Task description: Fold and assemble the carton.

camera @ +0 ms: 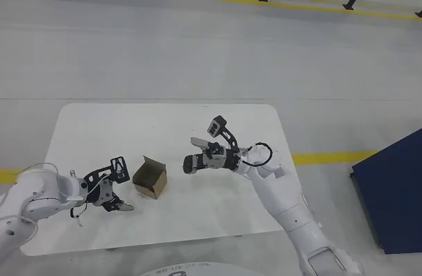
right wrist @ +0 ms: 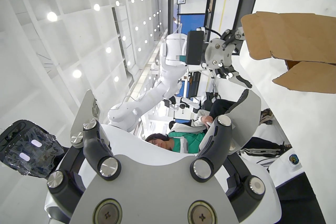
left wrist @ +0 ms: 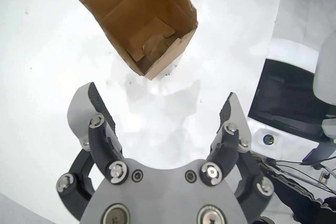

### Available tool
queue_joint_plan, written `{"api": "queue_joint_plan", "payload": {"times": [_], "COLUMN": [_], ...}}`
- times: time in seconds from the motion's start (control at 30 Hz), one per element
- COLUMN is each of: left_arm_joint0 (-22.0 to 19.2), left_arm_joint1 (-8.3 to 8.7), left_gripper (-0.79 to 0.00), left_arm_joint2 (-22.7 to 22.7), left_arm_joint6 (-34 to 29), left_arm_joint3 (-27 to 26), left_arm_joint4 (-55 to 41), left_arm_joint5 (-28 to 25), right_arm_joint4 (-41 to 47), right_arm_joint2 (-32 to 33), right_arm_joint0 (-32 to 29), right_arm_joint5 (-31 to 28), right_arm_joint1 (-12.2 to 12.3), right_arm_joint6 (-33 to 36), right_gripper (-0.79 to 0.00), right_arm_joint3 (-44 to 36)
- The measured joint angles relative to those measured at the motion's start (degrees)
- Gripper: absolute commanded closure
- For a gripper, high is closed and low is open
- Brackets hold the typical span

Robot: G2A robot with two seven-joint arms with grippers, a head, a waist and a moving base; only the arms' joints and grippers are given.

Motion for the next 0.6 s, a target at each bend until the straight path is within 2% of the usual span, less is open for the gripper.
{"api": "queue_joint_plan", "payload": {"times": [0.13, 0.33, 0.53, 0.57, 0.6], "left_arm_joint0": [-2.79, -7.29, -10.71, -11.04, -11.28], "left_arm_joint1": [-1.83, -4.99, -7.18, -7.28, -7.28], "left_gripper": [-0.785, -0.785, -0.785, -0.785, -0.785], "left_arm_joint2": [4.37, 11.26, 14.31, 14.15, 13.73], "left_arm_joint6": [-1.57, -0.07, 3.65, 3.93, 4.27], "left_arm_joint3": [1.74, 3.95, 7.07, 7.62, 8.11], "left_arm_joint4": [-0.72, -5.89, -7.95, -7.67, -7.29], "left_arm_joint5": [-0.05, -7.29, -11.78, -11.35, -10.62], "right_arm_joint4": [2.02, 6.74, 10.19, 10.74, 11.18], "right_arm_joint2": [2.00, 5.03, 6.94, 7.01, 7.03], "right_arm_joint0": [-1.68, -4.24, -5.78, -5.87, -5.88], "right_arm_joint5": [-2.07, -5.06, -6.29, -6.28, -6.18], "right_arm_joint1": [0.31, 0.64, 0.88, 0.88, 0.89], "right_arm_joint6": [0.61, 2.12, 4.43, 4.79, 5.22], "right_gripper": [-0.785, -0.785, -0.785, -0.733, -0.579], "right_arm_joint3": [-0.61, -1.66, -2.21, -2.27, -2.34]}}
